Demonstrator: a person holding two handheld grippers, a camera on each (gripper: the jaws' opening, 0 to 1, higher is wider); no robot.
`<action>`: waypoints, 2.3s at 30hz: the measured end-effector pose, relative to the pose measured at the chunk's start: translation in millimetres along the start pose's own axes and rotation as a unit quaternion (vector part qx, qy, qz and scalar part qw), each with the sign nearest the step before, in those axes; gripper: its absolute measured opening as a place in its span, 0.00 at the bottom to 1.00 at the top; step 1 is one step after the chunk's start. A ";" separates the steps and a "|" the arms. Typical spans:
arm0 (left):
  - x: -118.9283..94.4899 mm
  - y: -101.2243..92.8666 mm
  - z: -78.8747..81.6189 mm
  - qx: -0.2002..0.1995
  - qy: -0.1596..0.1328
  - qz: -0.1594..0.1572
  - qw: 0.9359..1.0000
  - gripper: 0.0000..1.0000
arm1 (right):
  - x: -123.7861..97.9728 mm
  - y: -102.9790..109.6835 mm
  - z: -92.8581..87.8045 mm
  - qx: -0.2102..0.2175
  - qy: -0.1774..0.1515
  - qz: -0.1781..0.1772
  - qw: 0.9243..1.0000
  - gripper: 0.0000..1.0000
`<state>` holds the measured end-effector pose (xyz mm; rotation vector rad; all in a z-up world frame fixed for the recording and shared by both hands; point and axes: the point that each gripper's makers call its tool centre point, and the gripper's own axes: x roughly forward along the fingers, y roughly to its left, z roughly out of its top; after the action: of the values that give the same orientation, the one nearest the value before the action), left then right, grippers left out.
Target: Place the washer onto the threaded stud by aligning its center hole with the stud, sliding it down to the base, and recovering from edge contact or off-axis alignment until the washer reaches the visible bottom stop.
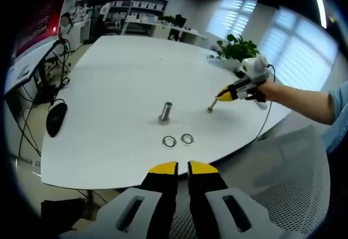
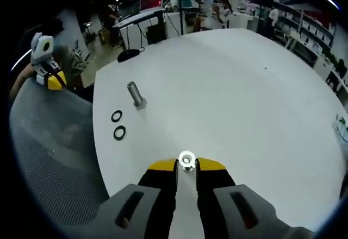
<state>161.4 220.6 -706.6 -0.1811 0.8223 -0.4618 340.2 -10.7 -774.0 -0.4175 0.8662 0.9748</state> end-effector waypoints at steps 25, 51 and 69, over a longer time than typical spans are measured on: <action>0.0 -1.3 -0.4 0.001 0.002 -0.005 1.000 0.05 | 8.9 1.0 -7.0 -0.007 0.029 -0.002 1.000 0.15; 0.4 -2.2 -1.3 0.001 0.004 -0.007 1.000 0.05 | 8.6 4.7 -37.6 -0.005 0.077 0.002 0.997 0.21; -1.2 -3.3 1.4 -0.013 -0.007 -0.010 1.000 0.04 | -124.4 70.3 -3.0 0.034 -0.115 -0.030 0.992 0.24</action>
<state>160.6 218.1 -703.8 -0.2160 0.8130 -0.4692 244.8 -43.7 -672.9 -0.2654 0.6712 0.9150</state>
